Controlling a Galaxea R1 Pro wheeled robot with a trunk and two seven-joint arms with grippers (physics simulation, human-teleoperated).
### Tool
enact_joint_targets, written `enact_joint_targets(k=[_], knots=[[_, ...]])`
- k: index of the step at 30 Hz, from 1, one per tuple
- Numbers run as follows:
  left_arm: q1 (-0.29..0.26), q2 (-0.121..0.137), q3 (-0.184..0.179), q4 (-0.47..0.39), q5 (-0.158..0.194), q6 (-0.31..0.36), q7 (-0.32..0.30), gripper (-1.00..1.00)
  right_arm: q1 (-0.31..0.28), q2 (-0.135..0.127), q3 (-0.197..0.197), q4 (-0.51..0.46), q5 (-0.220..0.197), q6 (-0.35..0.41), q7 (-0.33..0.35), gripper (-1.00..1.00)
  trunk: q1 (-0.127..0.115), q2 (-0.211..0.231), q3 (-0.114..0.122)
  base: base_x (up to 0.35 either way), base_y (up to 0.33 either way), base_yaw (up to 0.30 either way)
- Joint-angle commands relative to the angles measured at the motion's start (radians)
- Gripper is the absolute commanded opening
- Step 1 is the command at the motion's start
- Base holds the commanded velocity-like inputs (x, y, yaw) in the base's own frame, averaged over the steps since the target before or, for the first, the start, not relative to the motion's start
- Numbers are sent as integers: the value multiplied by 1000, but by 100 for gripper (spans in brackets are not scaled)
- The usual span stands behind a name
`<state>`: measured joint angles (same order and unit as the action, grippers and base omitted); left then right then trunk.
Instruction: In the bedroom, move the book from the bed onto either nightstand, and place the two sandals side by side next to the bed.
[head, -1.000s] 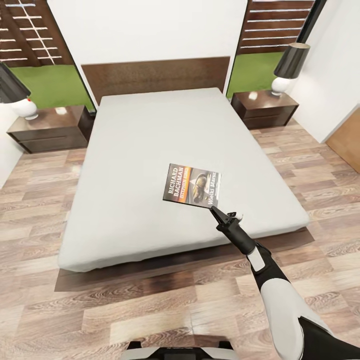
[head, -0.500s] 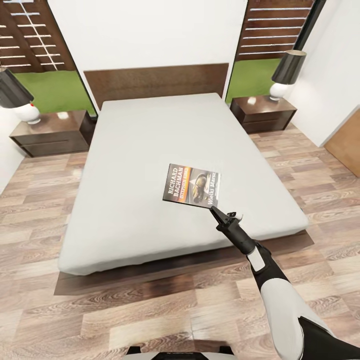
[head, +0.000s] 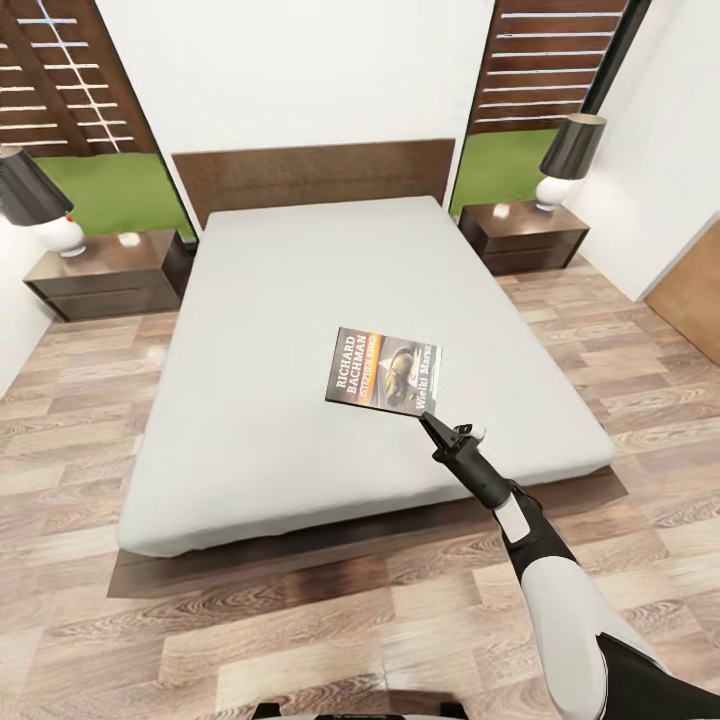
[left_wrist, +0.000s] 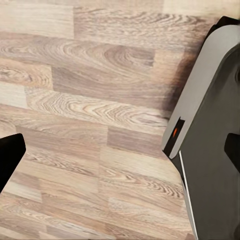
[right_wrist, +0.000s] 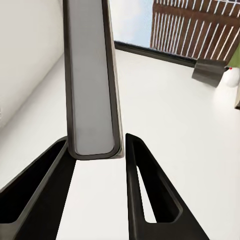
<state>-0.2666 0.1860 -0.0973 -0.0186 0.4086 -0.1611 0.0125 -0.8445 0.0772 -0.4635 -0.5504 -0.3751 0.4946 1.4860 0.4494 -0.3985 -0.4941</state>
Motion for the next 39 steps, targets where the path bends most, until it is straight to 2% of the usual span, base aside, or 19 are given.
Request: enact_joint_targets(k=[1,15,30,39], knots=[[0,0,-9,0,7,-3,1,100,-1,1,-5,0,4,10,4,-100,1,-1,0,0,0,0],[0,-1,-7,-2,7,-3,1,100,-1,1,-5,-1,4,10,3,-100,1,-1,23,0,0,0],[0,-4,-7,-4,7,-3,1,100,-1,3,-2,0,-2,9,-64,-100,1,-1,47,0,0,0],[0,-5,-7,-4,7,-3,1,100,-1,19,-2,0,1,9,-69,-100,1,-1,61,0,0,0]])
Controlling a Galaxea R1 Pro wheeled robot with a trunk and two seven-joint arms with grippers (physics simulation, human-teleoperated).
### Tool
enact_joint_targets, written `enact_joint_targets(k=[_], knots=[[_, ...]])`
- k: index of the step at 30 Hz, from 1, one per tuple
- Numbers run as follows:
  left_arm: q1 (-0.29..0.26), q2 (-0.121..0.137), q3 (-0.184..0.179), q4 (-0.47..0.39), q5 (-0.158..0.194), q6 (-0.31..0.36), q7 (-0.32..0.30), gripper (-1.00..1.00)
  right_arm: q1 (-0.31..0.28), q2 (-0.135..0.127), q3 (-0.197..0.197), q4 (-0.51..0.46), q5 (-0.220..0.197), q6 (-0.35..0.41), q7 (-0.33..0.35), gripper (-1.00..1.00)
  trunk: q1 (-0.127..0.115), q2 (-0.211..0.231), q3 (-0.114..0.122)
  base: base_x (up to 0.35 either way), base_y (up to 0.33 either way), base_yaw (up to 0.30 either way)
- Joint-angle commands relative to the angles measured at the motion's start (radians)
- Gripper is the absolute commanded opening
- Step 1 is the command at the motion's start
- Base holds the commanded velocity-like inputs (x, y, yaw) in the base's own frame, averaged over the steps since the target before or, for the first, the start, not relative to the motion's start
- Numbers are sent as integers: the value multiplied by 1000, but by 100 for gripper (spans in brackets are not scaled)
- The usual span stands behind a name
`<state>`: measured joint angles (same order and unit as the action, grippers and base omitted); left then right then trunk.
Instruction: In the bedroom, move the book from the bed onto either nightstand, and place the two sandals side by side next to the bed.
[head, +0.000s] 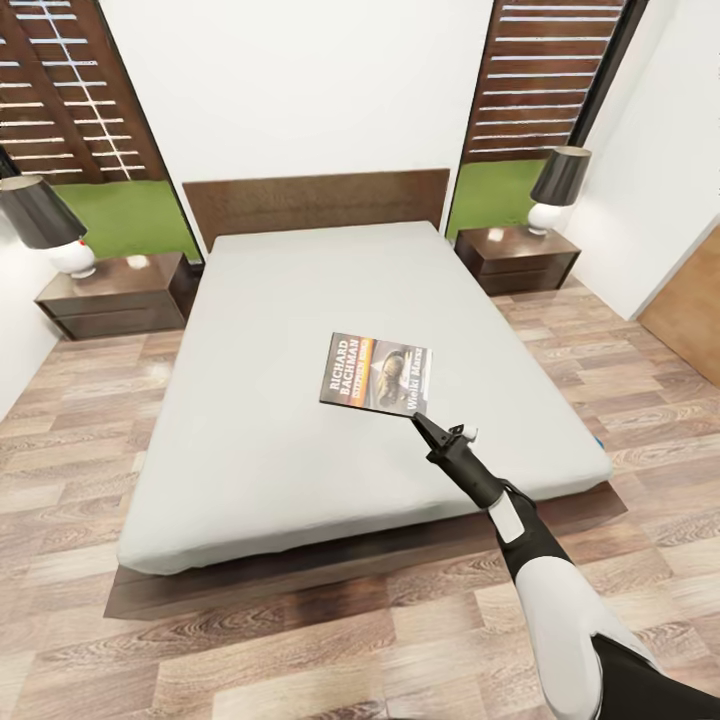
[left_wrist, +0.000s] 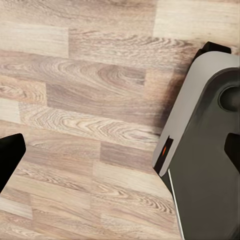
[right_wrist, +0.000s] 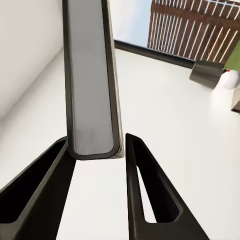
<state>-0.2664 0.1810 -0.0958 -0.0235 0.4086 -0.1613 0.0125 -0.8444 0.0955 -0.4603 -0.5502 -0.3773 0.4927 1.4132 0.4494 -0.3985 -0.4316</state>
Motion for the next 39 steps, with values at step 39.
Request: enact_joint_targets(k=[39], knots=[[0,-2,-9,-1,7,-3,1,100,-1,6,-4,7,2,-60,-41,-100,1,-2,61,0,0,0]])
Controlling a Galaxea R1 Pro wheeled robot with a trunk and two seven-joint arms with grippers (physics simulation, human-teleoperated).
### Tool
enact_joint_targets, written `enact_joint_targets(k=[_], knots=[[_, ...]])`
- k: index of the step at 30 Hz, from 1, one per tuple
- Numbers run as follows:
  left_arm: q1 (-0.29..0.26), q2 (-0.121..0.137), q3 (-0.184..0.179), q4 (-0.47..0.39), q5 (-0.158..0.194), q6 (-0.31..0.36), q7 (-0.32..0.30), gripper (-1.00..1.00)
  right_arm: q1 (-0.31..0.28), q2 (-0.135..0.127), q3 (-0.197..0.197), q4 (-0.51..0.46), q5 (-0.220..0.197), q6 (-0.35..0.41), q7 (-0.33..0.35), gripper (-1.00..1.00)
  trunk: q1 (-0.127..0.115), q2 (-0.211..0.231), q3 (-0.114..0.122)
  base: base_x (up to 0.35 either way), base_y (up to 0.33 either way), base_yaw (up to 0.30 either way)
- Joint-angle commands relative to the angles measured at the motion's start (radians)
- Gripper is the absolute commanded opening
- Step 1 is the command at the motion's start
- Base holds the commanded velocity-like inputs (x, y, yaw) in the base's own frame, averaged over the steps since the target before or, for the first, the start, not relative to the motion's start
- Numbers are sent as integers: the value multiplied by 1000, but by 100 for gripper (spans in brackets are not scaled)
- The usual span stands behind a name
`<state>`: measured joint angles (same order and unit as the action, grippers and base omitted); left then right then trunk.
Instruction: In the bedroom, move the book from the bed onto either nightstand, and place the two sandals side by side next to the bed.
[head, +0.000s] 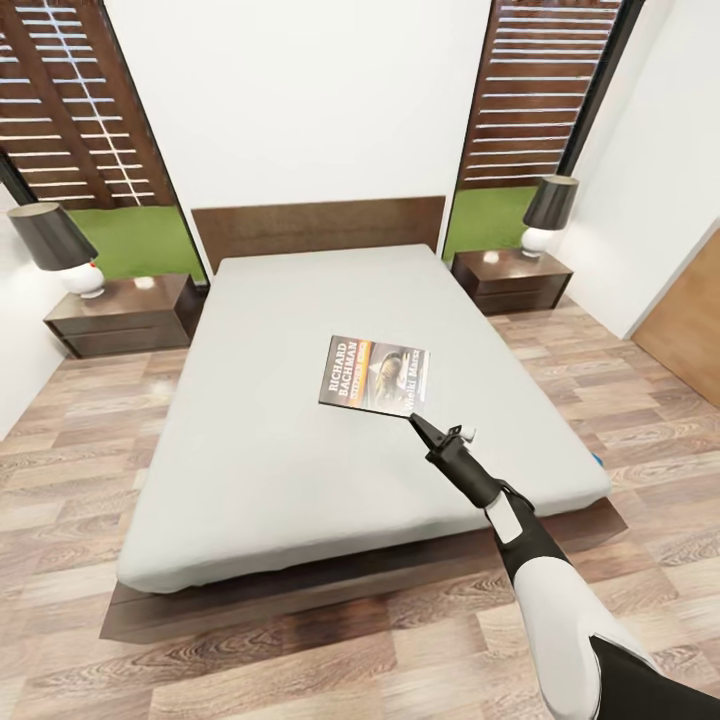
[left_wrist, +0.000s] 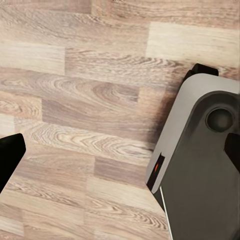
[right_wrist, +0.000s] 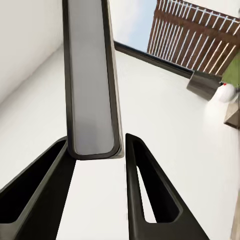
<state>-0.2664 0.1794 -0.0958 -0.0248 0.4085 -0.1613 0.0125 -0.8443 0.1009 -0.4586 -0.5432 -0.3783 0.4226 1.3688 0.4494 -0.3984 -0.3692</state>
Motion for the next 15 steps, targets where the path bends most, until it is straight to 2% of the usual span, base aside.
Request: enact_joint_targets(k=[1,15], knots=[[-1,0,-9,0,7,-3,1,100,-1,1,-5,0,2,7,1,-100,1,-2,0,0,0,0],[-1,0,-9,0,7,-4,1,100,-1,12,-3,2,3,-3,-8,-100,1,-2,23,0,0,0]])
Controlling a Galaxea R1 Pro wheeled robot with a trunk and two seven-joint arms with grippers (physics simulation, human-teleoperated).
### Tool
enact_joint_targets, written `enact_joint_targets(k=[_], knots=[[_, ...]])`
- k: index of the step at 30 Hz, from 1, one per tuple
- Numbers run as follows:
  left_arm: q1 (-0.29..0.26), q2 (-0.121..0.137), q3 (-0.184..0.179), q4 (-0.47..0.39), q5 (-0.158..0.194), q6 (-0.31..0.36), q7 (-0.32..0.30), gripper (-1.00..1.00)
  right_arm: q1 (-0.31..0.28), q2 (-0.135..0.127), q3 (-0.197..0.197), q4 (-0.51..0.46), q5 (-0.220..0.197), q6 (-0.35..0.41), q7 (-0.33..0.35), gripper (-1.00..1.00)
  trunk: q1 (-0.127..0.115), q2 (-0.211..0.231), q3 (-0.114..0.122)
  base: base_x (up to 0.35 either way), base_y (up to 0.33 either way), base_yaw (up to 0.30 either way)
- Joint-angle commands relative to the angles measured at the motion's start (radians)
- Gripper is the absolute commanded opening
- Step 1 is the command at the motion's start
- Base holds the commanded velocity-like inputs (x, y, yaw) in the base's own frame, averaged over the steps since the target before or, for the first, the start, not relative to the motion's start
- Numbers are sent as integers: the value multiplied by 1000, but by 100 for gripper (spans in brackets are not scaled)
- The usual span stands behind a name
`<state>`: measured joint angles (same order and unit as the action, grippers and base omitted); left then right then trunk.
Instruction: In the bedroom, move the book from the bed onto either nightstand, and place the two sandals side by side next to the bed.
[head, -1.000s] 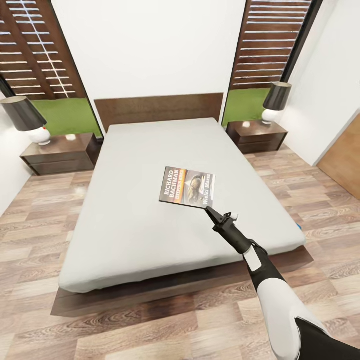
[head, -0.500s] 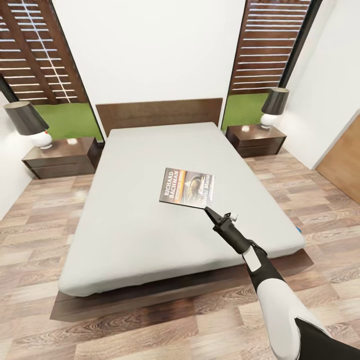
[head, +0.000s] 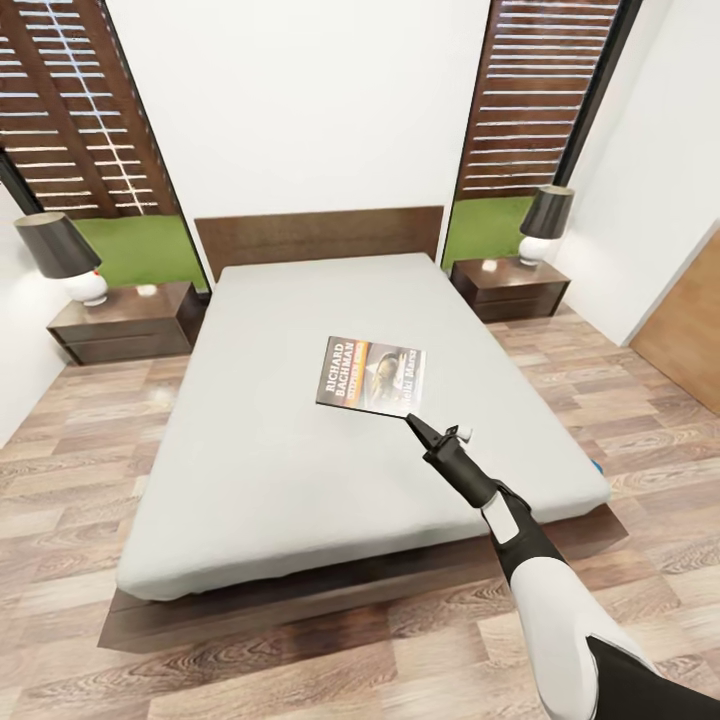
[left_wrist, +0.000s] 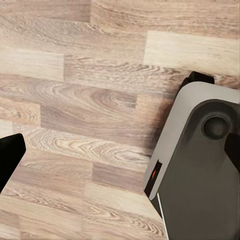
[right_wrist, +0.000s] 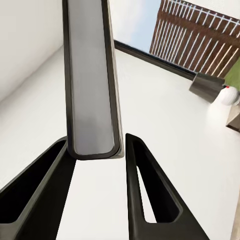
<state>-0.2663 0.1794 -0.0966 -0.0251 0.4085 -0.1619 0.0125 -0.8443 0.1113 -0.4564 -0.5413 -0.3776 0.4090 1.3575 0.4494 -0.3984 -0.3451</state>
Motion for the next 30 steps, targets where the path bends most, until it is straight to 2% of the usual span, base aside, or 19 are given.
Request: enact_joint_targets(k=[1,17,24,30], knots=[[-1,0,-9,1,7,-3,1,100,-1,2,-5,0,3,10,3,-100,1,-2,0,0,0,0],[-1,-2,-8,-1,7,-4,1,100,-1,5,-6,2,3,-11,-16,-100,1,-2,26,0,0,0],[-1,-4,-7,-1,8,-4,0,100,-1,20,-5,41,4,-34,-80,-100,1,-2,37,0,0,0],[-1,-4,-7,-1,9,-4,0,100,-1,20,-11,58,-1,-48,-142,-100,1,-2,46,0,0,0]])
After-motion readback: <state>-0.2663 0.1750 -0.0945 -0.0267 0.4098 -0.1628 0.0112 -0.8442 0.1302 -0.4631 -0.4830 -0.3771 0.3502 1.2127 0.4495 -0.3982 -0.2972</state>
